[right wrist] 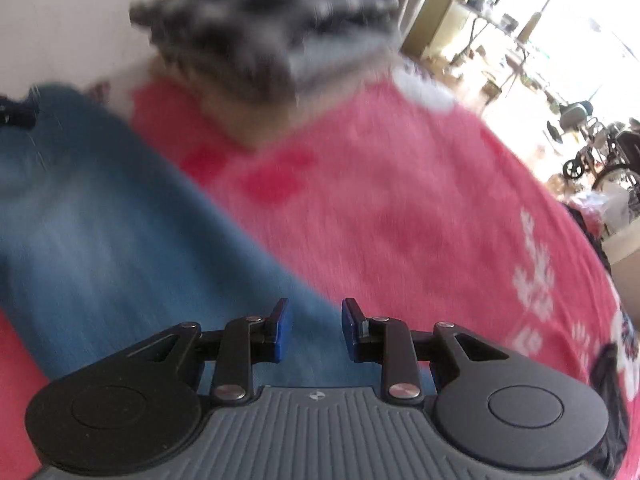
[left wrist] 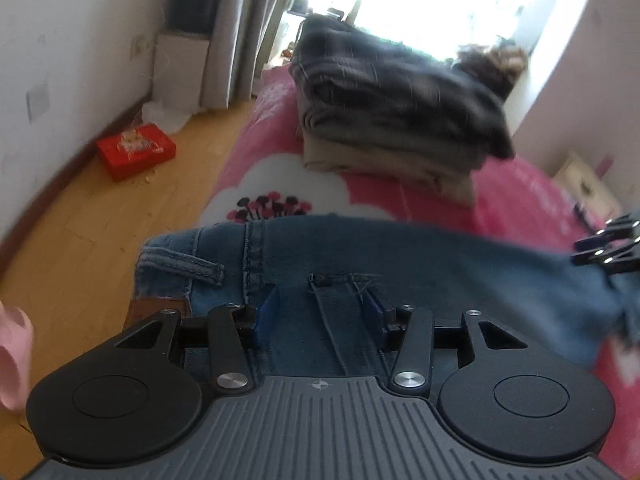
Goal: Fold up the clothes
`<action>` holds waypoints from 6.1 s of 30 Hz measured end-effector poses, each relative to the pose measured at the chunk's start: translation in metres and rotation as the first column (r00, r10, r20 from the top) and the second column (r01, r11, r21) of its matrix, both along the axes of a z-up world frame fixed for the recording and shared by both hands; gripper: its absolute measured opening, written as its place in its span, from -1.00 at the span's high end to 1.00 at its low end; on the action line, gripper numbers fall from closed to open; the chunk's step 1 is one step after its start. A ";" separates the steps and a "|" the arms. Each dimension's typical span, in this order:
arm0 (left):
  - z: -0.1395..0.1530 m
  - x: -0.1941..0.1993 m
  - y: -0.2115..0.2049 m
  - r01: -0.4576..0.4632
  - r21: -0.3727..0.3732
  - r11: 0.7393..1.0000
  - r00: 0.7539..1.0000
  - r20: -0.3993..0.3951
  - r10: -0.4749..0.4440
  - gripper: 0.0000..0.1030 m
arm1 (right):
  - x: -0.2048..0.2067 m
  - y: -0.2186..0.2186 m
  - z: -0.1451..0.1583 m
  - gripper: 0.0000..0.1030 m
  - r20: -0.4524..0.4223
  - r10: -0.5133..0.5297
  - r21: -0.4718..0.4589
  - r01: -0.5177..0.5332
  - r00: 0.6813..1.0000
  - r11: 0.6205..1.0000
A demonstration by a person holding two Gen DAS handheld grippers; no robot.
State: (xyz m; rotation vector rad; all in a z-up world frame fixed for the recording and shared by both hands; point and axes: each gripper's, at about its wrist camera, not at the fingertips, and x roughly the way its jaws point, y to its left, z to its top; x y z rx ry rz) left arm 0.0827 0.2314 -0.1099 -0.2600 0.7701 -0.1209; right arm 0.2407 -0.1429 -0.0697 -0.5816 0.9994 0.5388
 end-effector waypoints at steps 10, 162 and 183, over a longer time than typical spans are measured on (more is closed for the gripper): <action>-0.001 0.004 -0.005 0.024 0.059 0.998 1.000 -0.007 -0.024 0.10 | 0.042 -0.077 -0.046 0.40 0.171 -0.449 -0.007 0.457 0.877 0.890; 0.009 0.003 -0.095 0.075 0.100 0.992 0.992 -0.107 -0.064 -0.34 | -0.013 -0.356 -0.027 0.97 0.230 -0.881 0.297 0.832 0.414 0.469; 0.007 0.001 -0.094 0.114 0.106 0.988 0.990 -0.096 -0.104 -0.38 | -0.114 -0.307 -0.016 0.81 0.251 -0.682 0.237 0.640 0.687 0.731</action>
